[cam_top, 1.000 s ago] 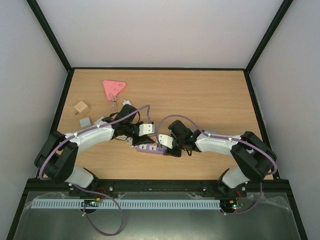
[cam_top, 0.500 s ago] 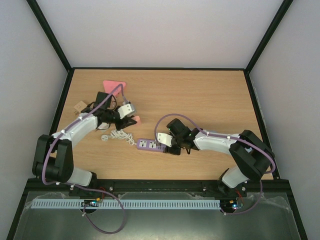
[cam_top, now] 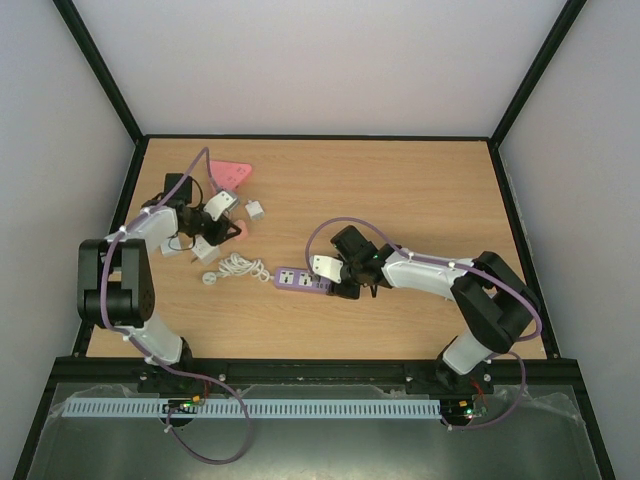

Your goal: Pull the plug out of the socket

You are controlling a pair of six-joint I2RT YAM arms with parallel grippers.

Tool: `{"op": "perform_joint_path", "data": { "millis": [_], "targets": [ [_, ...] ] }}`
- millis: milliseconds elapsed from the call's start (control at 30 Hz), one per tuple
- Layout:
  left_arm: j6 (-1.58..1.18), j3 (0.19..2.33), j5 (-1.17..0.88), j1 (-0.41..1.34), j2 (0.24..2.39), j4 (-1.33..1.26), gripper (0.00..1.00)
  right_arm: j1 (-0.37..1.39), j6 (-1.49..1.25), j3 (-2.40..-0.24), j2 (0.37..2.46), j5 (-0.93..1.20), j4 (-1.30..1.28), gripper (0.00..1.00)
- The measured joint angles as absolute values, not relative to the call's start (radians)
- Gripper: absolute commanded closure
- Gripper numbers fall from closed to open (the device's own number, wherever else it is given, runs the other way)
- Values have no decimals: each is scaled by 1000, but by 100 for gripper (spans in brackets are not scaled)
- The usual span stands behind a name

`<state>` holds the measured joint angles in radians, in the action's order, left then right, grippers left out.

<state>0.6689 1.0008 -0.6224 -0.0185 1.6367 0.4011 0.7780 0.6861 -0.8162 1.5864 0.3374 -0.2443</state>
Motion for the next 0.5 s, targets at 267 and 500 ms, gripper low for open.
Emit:
{"op": "perform_joint_path", "data": {
  "millis": [267,500],
  "targets": [
    [616,1031,-617,-71,1726,435,69,776,691,-870,1613,319,-287,37],
    [569,1066,-612,-85,1780,440,51,776,686,-930,1618,319,-314,28]
  ]
}}
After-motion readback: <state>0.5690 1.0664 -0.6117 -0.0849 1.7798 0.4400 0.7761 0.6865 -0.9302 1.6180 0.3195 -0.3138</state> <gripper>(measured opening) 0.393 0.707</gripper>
